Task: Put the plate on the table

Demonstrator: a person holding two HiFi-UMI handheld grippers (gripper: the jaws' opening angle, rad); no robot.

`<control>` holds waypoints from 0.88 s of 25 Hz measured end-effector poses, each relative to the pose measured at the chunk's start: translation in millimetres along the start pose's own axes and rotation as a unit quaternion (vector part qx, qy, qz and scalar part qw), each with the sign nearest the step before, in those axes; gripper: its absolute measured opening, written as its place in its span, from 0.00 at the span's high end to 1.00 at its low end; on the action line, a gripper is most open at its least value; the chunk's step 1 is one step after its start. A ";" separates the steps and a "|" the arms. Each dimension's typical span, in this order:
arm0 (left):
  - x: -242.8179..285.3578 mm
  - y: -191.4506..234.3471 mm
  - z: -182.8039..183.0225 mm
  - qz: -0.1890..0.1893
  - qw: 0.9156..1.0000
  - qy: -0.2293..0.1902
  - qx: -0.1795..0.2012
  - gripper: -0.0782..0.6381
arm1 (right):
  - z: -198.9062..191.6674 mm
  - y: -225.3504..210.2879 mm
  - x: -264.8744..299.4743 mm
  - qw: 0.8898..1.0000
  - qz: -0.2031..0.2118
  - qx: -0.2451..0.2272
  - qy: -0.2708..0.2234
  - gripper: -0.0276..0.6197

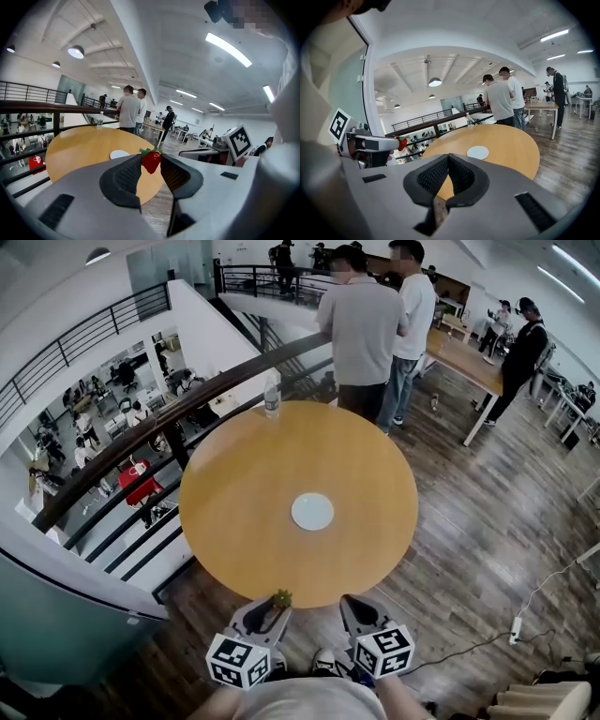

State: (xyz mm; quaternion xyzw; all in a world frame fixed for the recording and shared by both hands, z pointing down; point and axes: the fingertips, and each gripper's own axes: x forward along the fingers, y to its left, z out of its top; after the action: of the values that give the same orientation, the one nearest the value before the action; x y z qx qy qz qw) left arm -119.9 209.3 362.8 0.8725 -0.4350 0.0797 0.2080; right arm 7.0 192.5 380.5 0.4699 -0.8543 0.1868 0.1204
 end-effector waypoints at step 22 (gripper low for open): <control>-33.7 72.0 3.5 -0.008 1.000 -0.016 -0.011 0.69 | 9.2 43.4 69.9 1.000 0.003 0.027 -0.001 0.92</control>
State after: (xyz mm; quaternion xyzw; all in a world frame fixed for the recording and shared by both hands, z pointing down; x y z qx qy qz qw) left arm -197.6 193.7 370.0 0.8749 -0.4318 0.0593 0.2109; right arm -67.1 156.8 390.0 0.4708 -0.8503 0.2097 0.1064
